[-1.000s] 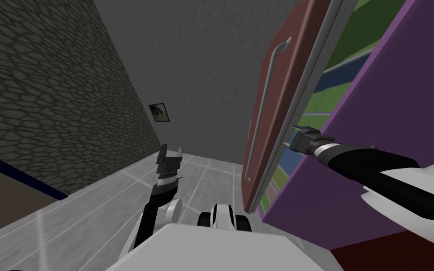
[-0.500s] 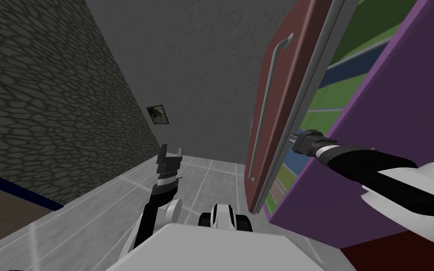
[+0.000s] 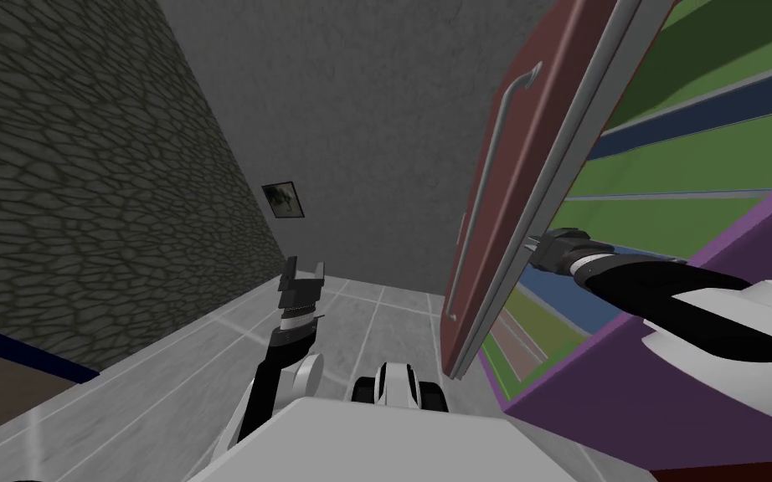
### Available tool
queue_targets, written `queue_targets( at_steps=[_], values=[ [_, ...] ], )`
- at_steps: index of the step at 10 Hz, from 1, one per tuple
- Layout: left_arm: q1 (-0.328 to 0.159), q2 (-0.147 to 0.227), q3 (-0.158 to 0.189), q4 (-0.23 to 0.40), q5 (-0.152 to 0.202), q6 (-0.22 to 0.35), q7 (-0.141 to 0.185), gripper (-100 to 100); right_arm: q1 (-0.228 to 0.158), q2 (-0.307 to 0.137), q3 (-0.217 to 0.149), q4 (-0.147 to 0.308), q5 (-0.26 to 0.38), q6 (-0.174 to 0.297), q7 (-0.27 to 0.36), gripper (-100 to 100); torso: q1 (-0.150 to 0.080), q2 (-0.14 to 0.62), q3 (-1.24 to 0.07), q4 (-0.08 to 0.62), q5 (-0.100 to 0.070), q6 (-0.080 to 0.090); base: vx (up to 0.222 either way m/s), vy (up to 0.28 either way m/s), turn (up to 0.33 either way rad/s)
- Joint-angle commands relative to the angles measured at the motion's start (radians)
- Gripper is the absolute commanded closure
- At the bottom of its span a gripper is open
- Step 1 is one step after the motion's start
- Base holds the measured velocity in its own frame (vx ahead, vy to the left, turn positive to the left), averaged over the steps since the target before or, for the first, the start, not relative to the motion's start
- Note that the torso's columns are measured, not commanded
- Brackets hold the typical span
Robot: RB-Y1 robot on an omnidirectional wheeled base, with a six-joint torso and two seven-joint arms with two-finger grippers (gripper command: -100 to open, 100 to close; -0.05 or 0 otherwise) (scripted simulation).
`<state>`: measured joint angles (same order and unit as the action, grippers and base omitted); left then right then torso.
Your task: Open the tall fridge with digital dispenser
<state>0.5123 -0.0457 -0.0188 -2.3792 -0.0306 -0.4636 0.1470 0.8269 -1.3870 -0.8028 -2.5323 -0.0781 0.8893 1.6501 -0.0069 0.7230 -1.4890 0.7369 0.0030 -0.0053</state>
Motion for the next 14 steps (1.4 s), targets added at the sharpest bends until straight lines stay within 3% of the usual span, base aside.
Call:
queue_targets(
  at_steps=[1, 4, 6, 8, 9, 14],
  values=[
    [0.000, 0.000, 0.000, 0.000, 0.000, 0.000, 0.000, 0, -0.006, -0.002, -0.024, 0.047, 0.003, 0.038, 0.006, 100, -0.002, 0.000, -0.001, 0.001, 0.000, 0.000, 0.142, 0.283, -0.033],
    [0.000, 0.000, 0.000, 0.000, 0.000, 0.000, 0.000, 0, -0.005, -0.003, -0.030, 0.066, 0.002, 0.051, 0.009, 100, 0.004, 0.006, 0.005, 0.000, -0.001, 0.002, 0.101, 0.238, -0.007],
    [0.000, 0.000, 0.000, 0.000, 0.000, 0.000, 0.000, 0, -0.003, -0.005, -0.040, 0.104, 0.000, 0.079, 0.015, 100, 0.000, 0.007, 0.006, 0.001, -0.002, 0.003, 0.122, 0.235, -0.018],
    [0.000, 0.000, 0.000, 0.000, 0.000, 0.000, 0.000, 0, -0.003, -0.007, -0.034, 0.095, -0.001, 0.081, 0.013, 100, 0.003, 0.009, 0.008, 0.000, -0.002, 0.004, 0.100, 0.161, -0.016],
    [0.000, 0.000, 0.000, 0.000, 0.000, 0.000, 0.000, 0, -0.007, -0.026, -0.058, 0.106, -0.030, 0.097, 0.026, -100, -0.002, 0.015, 0.012, 0.001, -0.005, 0.004, 0.040, 0.048, -0.022],
    [0.000, 0.000, 0.000, 0.000, 0.000, 0.000, 0.000, 0, -0.023, -0.088, -0.135, 0.139, -0.129, 0.151, 0.067, -100, 0.008, 0.015, 0.013, 0.001, -0.003, 0.005, 0.059, 0.034, -0.026]
  ],
)
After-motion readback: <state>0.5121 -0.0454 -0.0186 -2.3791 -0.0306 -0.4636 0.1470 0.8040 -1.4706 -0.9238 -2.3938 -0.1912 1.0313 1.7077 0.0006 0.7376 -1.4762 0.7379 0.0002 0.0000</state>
